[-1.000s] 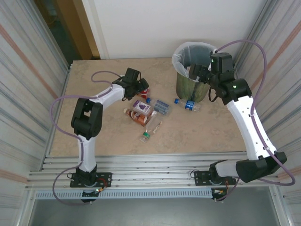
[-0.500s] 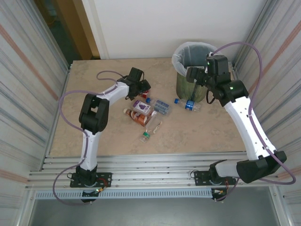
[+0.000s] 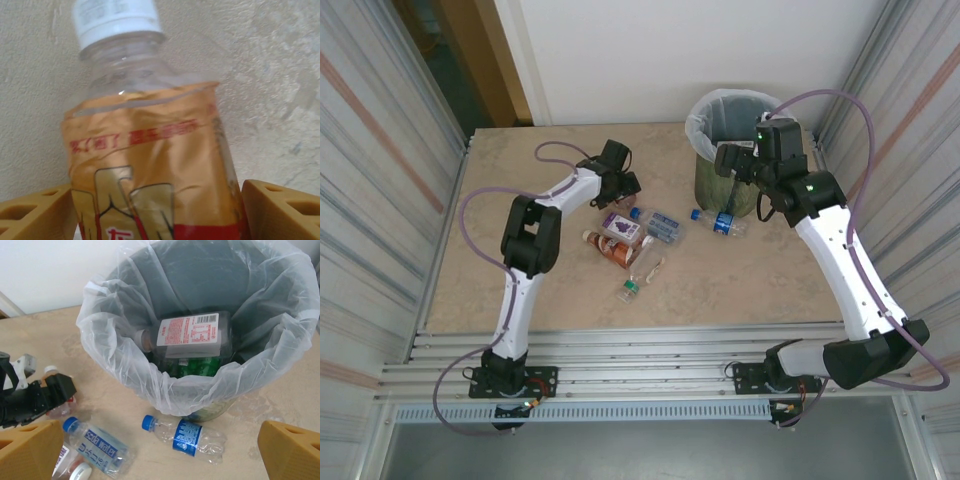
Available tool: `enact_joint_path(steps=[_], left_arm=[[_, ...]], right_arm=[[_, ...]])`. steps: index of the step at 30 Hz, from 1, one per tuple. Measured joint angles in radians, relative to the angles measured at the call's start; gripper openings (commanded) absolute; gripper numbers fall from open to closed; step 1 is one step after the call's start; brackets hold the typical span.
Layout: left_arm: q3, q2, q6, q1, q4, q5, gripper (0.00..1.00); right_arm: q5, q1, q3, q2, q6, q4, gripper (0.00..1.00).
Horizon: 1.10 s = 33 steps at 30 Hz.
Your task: Put the plastic bottles in the bin
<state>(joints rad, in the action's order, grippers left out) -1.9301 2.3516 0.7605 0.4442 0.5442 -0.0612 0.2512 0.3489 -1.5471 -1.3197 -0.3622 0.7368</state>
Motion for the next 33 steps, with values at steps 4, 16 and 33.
enact_joint_path(steps=[4,16,33], left_arm=[[-0.002,0.001,-0.025,0.000,0.019,-0.021,0.71],[0.055,-0.028,-0.096,-0.004,-0.025,-0.044,0.42],[0.533,-0.546,-0.320,-0.013,-0.365,0.002,0.39]], right_arm=[[0.009,0.005,0.000,0.000,0.000,0.000,0.98],[0.011,0.007,0.001,0.000,0.000,-0.001,0.98],[-0.077,0.007,0.042,0.002,-0.027,-0.046,0.98]])
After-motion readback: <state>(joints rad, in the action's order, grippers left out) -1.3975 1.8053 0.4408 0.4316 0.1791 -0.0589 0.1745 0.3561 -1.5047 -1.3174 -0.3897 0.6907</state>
